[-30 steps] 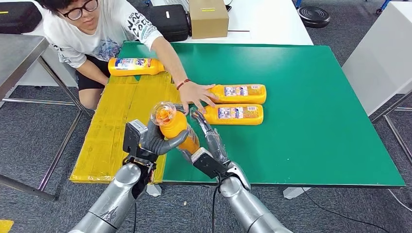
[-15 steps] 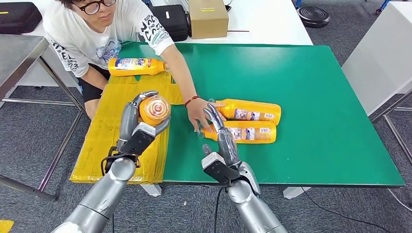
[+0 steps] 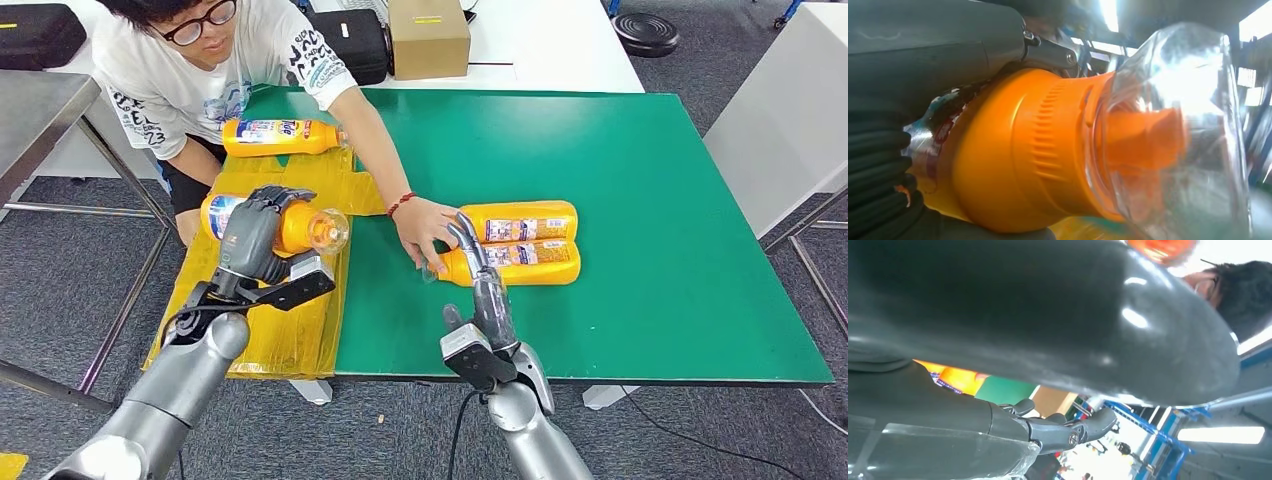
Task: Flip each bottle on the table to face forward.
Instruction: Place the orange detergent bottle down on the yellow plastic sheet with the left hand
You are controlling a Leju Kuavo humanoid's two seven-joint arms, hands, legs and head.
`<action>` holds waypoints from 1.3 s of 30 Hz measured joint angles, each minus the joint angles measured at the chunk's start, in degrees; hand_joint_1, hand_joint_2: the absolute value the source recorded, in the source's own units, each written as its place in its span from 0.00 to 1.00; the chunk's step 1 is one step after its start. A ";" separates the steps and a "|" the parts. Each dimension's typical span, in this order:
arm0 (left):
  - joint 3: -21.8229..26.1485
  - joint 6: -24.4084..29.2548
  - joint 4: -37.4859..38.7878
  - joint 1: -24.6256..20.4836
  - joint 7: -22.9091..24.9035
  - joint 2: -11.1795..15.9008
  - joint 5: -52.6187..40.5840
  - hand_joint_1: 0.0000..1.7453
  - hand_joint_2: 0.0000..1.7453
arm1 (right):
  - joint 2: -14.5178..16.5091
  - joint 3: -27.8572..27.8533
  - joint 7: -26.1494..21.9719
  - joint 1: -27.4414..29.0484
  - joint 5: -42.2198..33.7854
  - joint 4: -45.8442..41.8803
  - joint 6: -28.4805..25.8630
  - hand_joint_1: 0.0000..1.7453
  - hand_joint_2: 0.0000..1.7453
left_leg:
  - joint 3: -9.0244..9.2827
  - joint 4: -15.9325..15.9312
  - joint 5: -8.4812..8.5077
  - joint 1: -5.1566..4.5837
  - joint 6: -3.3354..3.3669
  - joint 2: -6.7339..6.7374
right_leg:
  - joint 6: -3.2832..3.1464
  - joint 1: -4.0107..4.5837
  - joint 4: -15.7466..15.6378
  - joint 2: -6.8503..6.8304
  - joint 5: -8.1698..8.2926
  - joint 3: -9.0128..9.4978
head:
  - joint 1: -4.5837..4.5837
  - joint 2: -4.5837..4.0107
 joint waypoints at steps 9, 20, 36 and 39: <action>-11.64 -28.38 15.00 -17.42 -2.69 6.61 -4.45 1.00 1.00 | -1.45 -2.35 -1.67 0.66 -4.09 -4.03 -0.17 0.00 0.00 | 0.00 0.02 0.12 0.00 -0.05 -0.01 | -0.02 -0.01 0.02 0.00 0.08 0.00 | 0.00 0.00; -21.22 -38.39 25.81 -26.55 -3.04 4.08 2.06 1.00 1.00 | -2.86 -4.27 -1.72 0.93 -6.00 -7.61 -0.89 0.00 0.00 | -0.05 0.02 0.09 -0.03 -0.05 0.01 | -0.01 -0.03 0.00 0.00 0.07 -0.01 | -0.01 0.00; -24.17 -25.12 30.50 -20.02 4.46 0.57 8.43 1.00 1.00 | -3.49 -5.08 -1.72 1.65 -5.11 -7.86 -0.98 0.00 0.00 | -0.07 0.01 0.08 -0.02 -0.05 0.00 | -0.01 -0.03 0.00 0.00 0.05 -0.01 | 0.00 0.00; -24.47 -20.35 31.02 -17.14 6.46 0.25 7.15 1.00 1.00 | -3.30 -5.16 -1.72 2.00 -4.91 -7.86 -0.09 0.00 0.00 | -0.08 0.01 0.07 -0.02 -0.05 0.01 | -0.02 -0.03 0.00 0.00 0.05 -0.02 | -0.01 0.00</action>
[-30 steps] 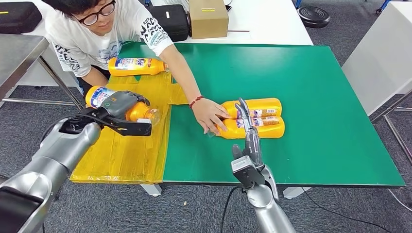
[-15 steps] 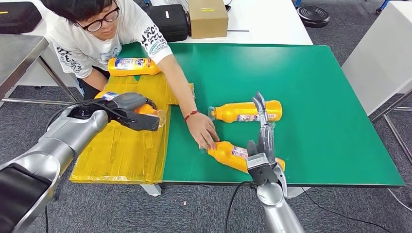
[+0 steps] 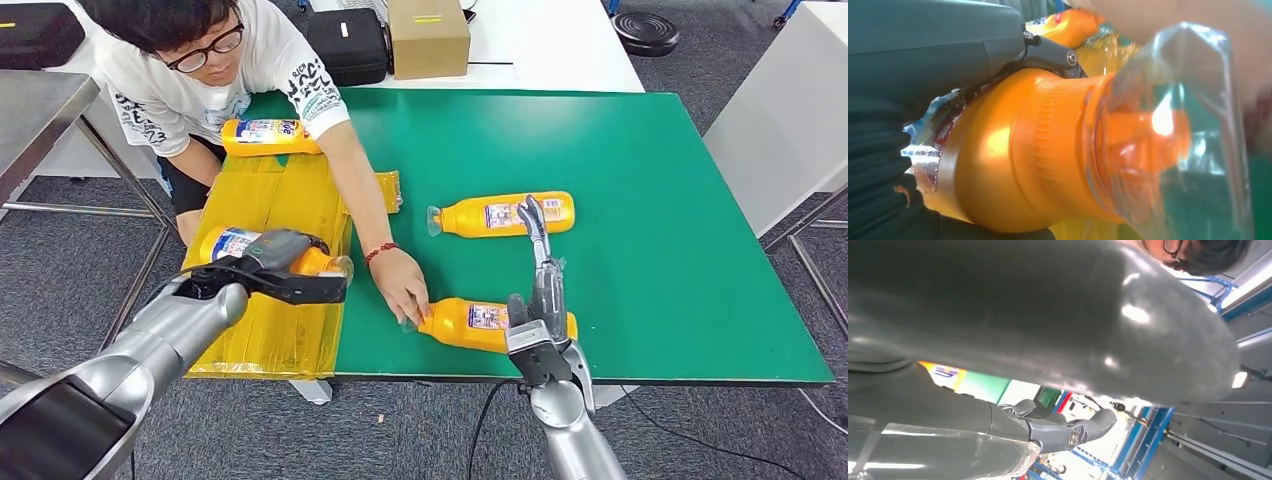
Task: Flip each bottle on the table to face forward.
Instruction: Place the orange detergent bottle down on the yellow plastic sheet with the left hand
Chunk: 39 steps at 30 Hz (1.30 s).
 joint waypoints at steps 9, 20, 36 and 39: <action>-1.06 3.95 1.58 2.84 4.29 -0.65 -4.46 1.00 1.00 | 0.66 -0.67 0.00 0.05 0.06 0.00 1.55 0.00 0.00 | 0.04 -0.01 0.00 0.00 -0.01 0.00 | -0.01 0.00 0.00 0.00 0.01 0.04 | 0.00 0.00; -1.73 4.29 2.69 2.84 5.68 -1.88 -6.63 0.99 1.00 | 0.95 -1.08 0.00 0.11 0.08 0.00 1.74 0.00 0.00 | 0.15 -0.01 0.01 0.00 0.00 -0.04 | -0.01 0.00 0.00 -0.02 0.01 0.17 | 0.00 0.00; -1.74 -4.87 4.17 0.57 4.39 -2.68 -6.52 0.07 1.00 | 1.12 -1.38 0.00 0.10 0.20 0.00 1.72 0.00 0.00 | 0.33 -0.03 0.00 0.01 -0.01 -0.02 | -0.01 0.01 0.00 -0.02 0.00 0.35 | -0.01 0.00; -1.73 -5.74 4.29 0.44 4.10 -2.68 -6.52 0.06 1.00 | 1.12 -1.38 0.00 0.10 0.31 0.00 1.52 0.00 0.00 | 0.33 -0.03 0.00 0.01 -0.01 -0.02 | -0.01 0.01 0.00 -0.02 0.00 0.35 | 0.00 0.00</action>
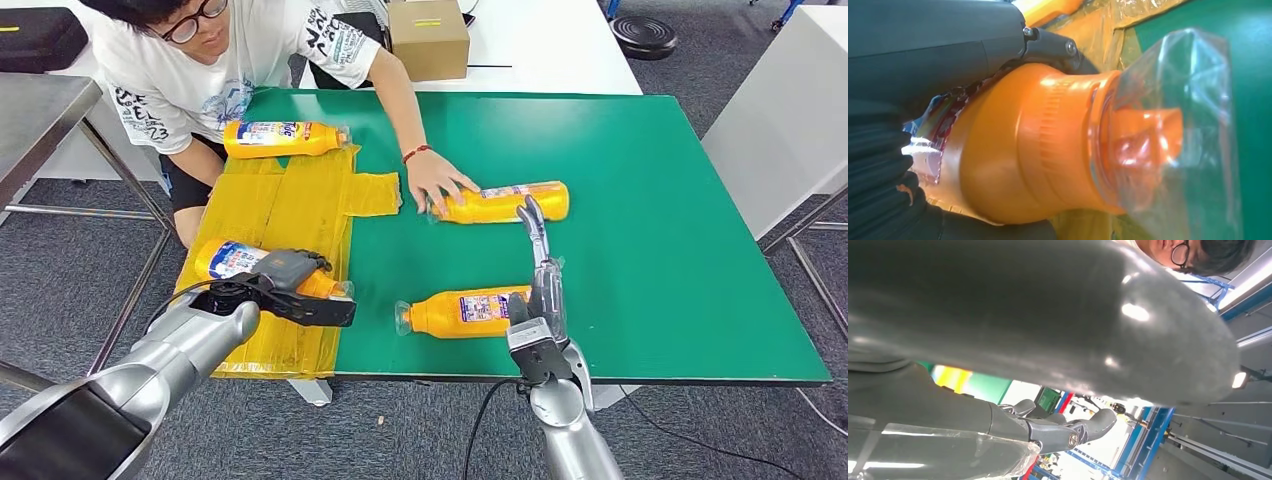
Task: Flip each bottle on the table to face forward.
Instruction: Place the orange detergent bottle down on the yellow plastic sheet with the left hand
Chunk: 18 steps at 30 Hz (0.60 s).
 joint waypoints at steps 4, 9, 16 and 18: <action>0.02 -0.29 0.24 -0.05 -0.18 0.01 0.02 0.01 1.00 | 0.00 -0.01 0.00 0.00 -0.13 0.00 -0.13 0.00 0.00 | 0.00 0.00 0.00 0.00 0.00 -0.02 | 0.00 0.00 0.00 0.00 0.00 0.01 | -0.01 0.00; 0.02 -0.27 0.29 -0.08 -0.21 0.28 0.01 0.00 1.00 | -0.01 -0.02 0.00 0.01 -0.40 0.00 -0.16 0.00 0.00 | 0.00 0.00 0.00 0.00 0.00 -0.02 | 0.00 -0.01 0.00 0.00 0.00 0.02 | -0.01 0.00; 0.02 -0.48 0.29 -0.23 -0.67 0.67 -0.05 0.00 1.00 | -0.02 -0.02 0.00 -0.02 -0.61 0.00 -0.18 0.00 0.00 | 0.00 0.00 0.00 0.00 0.00 -0.01 | 0.00 0.00 0.00 0.00 0.00 0.01 | -0.01 0.00; 0.02 -0.61 0.29 -0.30 -0.99 0.77 0.02 0.00 1.00 | -0.02 -0.03 0.01 -0.02 -0.61 0.00 -0.21 0.00 0.00 | 0.00 0.00 0.00 0.00 0.00 -0.01 | 0.00 0.01 0.00 0.00 0.00 0.01 | 0.00 0.00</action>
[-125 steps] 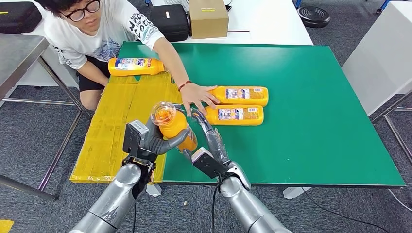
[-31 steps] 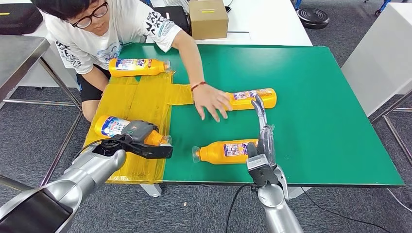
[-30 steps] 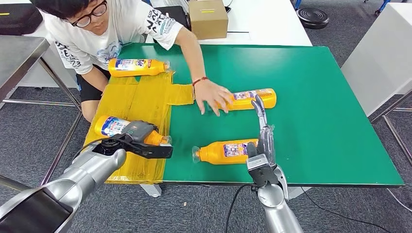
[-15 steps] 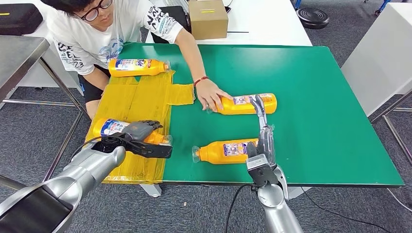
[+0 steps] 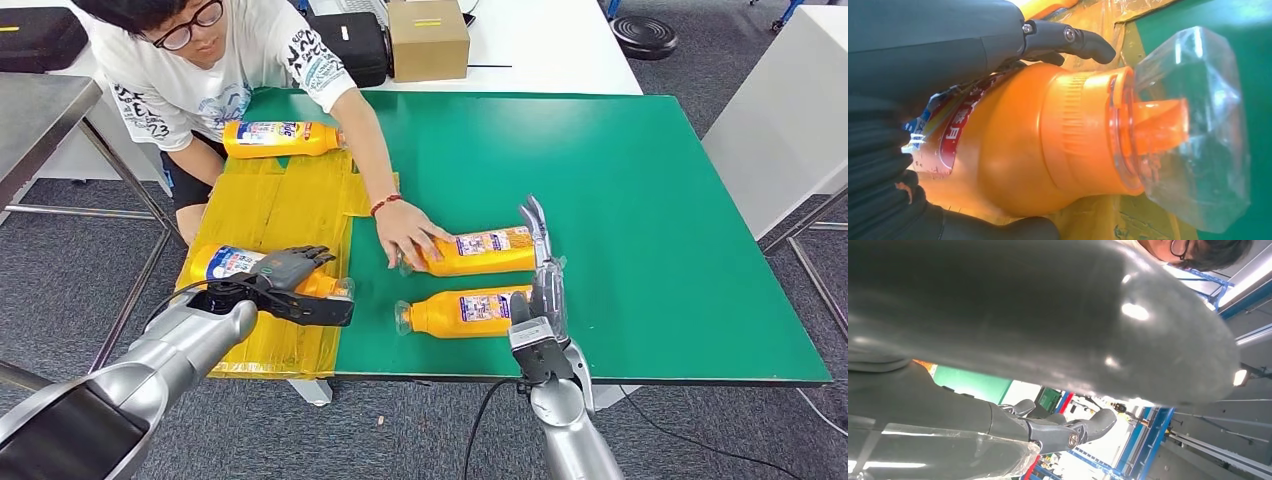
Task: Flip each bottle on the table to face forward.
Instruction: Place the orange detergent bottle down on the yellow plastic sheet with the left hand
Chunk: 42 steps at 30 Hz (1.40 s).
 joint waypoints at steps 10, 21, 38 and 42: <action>0.00 -0.64 0.00 -0.57 -1.04 0.45 0.17 0.00 1.00 | 0.00 -0.08 -0.01 0.01 0.00 0.00 -0.13 0.00 0.00 | 0.00 0.00 0.00 0.00 0.00 0.00 | 0.00 0.00 0.00 0.00 0.00 0.00 | 0.01 0.00; -0.09 -3.60 -0.32 -3.16 -3.06 2.15 -0.11 0.00 1.00 | -0.02 -0.15 -0.01 -0.05 -0.71 0.11 -0.48 0.00 0.00 | -0.02 0.00 0.02 0.03 -0.01 0.00 | 0.00 0.02 0.01 0.00 0.00 -0.03 | 0.00 0.00; 0.23 -6.16 -6.59 -5.05 -6.85 5.58 5.49 0.00 1.00 | -0.55 0.08 -0.01 -0.68 -2.61 1.55 -1.40 0.00 0.00 | -0.05 0.01 0.01 0.01 0.00 -0.02 | 0.00 0.01 0.00 0.00 0.00 -0.04 | 0.01 0.00; 0.15 -8.61 -8.31 -5.24 -7.57 6.12 7.33 0.00 1.00 | -0.55 0.04 -0.01 -0.90 -2.52 1.64 -1.25 0.00 0.00 | -0.05 0.01 0.01 0.02 0.00 -0.02 | 0.00 0.01 0.01 0.00 0.00 -0.04 | 0.01 0.00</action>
